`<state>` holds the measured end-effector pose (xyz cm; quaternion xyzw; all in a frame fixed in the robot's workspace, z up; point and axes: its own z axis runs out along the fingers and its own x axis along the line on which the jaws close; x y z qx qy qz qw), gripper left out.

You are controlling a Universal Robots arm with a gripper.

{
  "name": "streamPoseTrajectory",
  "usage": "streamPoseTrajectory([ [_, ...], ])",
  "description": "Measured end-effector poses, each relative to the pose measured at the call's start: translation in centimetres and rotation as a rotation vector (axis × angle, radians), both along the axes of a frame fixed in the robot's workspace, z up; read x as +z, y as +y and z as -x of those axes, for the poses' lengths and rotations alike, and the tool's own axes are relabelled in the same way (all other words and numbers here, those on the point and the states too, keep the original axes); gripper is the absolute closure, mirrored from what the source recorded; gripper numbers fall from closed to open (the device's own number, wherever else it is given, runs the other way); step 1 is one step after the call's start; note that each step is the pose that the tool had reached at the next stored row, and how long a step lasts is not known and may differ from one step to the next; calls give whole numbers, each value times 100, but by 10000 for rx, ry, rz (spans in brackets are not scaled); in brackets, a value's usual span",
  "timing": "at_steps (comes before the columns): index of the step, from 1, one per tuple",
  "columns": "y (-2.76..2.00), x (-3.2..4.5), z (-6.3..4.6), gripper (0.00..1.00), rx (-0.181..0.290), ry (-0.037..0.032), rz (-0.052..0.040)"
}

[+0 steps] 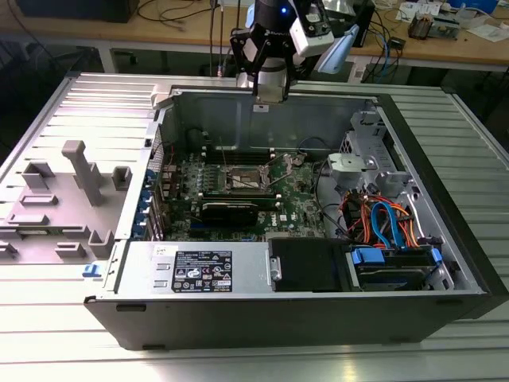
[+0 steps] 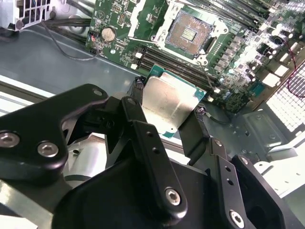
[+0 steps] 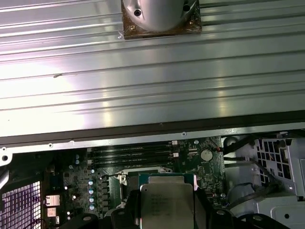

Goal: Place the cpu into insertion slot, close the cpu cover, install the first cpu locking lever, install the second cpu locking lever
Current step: 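Place the cpu into insertion slot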

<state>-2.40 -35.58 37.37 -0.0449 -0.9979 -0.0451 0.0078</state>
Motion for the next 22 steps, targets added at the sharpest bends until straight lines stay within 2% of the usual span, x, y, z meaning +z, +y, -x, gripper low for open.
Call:
streamPoseTrajectory([
  [6,0,-1,0,45,-151,-1,-1],
  [10,0,-1,0,45,-633,0,-1],
  [16,-1,-2,0,45,-1070,-1,-2],
  [22,-73,-4,0,45,-1069,0,-1],
])
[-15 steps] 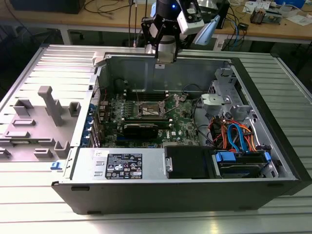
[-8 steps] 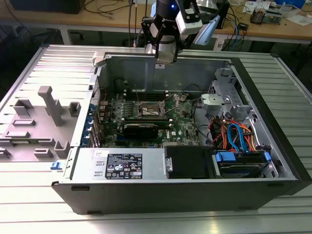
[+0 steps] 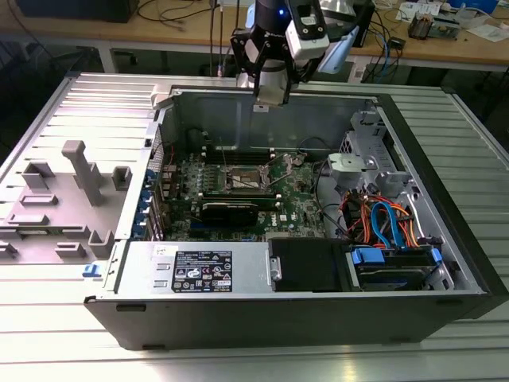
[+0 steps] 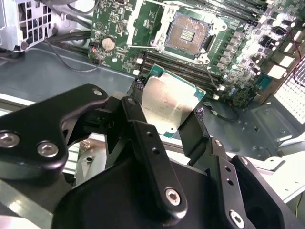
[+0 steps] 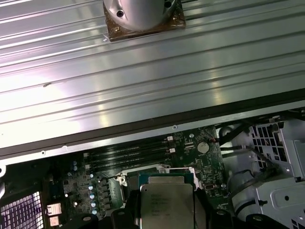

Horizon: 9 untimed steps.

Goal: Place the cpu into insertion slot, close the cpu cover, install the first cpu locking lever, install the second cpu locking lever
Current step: 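Place the cpu into insertion slot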

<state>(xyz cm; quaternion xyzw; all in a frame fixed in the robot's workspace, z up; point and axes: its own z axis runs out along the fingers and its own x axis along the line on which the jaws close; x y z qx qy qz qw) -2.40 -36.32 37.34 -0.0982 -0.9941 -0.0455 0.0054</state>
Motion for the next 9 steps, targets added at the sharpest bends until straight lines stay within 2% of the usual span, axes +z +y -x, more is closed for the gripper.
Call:
streamPoseTrajectory([
  [5,-78,-2,0,45,0,0,1],
  [9,-92,-3,0,45,0,1,1],
])
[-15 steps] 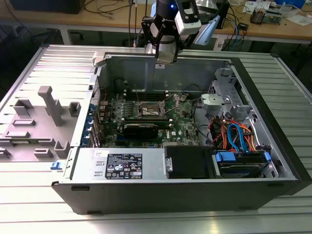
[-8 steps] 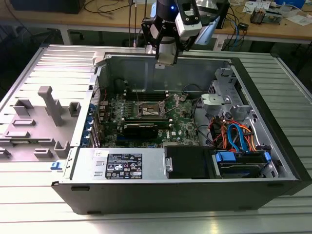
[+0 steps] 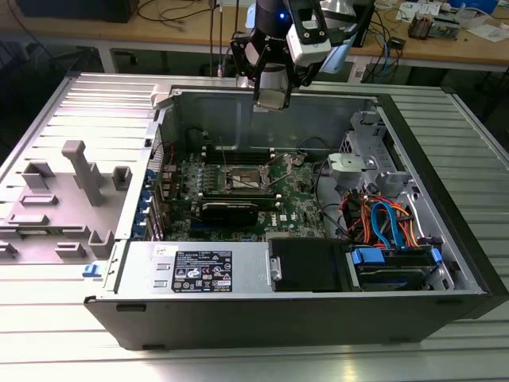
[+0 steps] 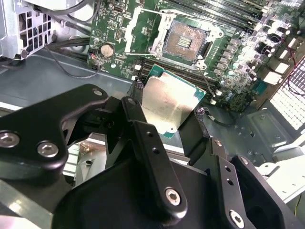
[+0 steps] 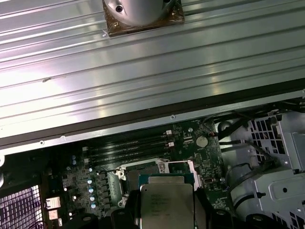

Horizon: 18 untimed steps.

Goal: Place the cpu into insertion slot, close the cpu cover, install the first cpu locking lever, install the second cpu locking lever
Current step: 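Place the cpu into insertion slot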

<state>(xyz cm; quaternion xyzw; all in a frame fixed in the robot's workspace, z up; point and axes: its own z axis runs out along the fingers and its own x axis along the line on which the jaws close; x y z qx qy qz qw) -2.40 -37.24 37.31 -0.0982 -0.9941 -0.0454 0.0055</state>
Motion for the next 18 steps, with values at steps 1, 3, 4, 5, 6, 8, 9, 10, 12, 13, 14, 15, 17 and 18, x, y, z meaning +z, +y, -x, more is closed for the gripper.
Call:
streamPoseTrajectory([
  [1,-1,0,0,45,0,0,1],
  [3,-4,-1,0,45,1,-1,-1],
  [4,-5,-1,0,45,0,-1,-1],
  [5,-7,-2,0,45,-26,-1,-1],
  [6,-8,-2,0,45,-126,0,0],
  [8,-8,-3,-1,45,-304,-1,0],
  [9,-8,-3,0,45,-408,-1,0],
  [10,-8,-4,0,45,-484,0,0],
  [12,-9,-4,0,45,-613,1,2],
  [13,-9,-5,0,45,-653,0,1],
  [14,-9,-7,0,45,-715,-1,0],
  [15,-9,-8,0,45,-756,-1,0],
  [17,-8,-10,0,45,-806,0,0],
  [18,-8,-11,0,45,-832,-1,-1],
])
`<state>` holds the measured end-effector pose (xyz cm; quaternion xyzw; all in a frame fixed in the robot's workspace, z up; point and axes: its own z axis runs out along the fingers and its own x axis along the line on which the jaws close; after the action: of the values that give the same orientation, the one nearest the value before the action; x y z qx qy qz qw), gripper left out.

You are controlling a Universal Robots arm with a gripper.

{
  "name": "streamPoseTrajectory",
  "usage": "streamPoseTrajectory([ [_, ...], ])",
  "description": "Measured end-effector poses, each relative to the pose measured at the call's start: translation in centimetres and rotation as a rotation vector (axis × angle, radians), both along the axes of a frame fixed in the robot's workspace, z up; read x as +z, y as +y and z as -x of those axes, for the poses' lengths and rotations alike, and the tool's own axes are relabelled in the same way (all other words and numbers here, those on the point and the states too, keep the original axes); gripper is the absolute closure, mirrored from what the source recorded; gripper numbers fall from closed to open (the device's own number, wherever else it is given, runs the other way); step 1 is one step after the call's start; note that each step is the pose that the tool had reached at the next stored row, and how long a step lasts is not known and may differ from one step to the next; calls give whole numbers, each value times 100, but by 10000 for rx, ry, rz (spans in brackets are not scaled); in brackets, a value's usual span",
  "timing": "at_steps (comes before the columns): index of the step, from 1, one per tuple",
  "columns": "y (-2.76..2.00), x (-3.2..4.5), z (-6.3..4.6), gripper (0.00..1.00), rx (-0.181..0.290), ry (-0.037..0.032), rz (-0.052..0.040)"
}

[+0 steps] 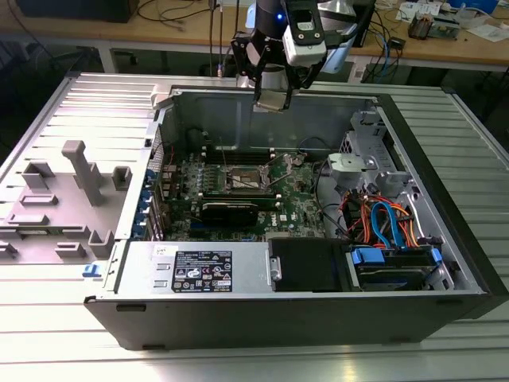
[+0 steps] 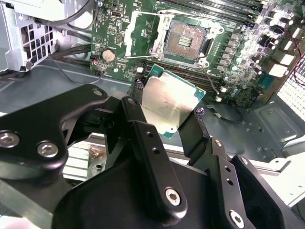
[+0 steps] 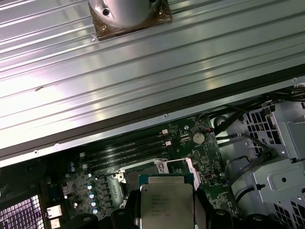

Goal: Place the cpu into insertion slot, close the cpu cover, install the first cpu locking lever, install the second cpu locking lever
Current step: 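Place the cpu into insertion slot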

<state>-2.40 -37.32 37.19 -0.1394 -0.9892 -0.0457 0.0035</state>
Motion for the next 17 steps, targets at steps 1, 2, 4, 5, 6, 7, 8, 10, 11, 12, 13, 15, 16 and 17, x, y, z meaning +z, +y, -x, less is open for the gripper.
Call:
streamPoseTrajectory([
  [1,0,-2,0,45,-33,0,0],
  [2,0,-4,0,45,-60,0,-1],
  [4,0,-11,0,45,-140,0,0],
  [5,0,-16,0,45,-169,-1,-1],
  [6,-1,-19,1,45,-201,0,-73],
  [7,0,-19,1,45,-237,1,-165],
  [8,0,-19,1,45,-255,1,-173],
  [10,-1,-20,0,45,-283,1,-183],
  [11,-2,-20,0,45,-288,1,-188],
  [12,-2,-20,0,45,-294,1,-194],
  [13,-4,-20,0,45,-302,2,-205],
  [15,-8,-20,0,45,-309,2,-229],
  [16,-8,-20,0,45,-312,1,-236],
  [17,-9,-20,0,45,-315,2,-242],
])
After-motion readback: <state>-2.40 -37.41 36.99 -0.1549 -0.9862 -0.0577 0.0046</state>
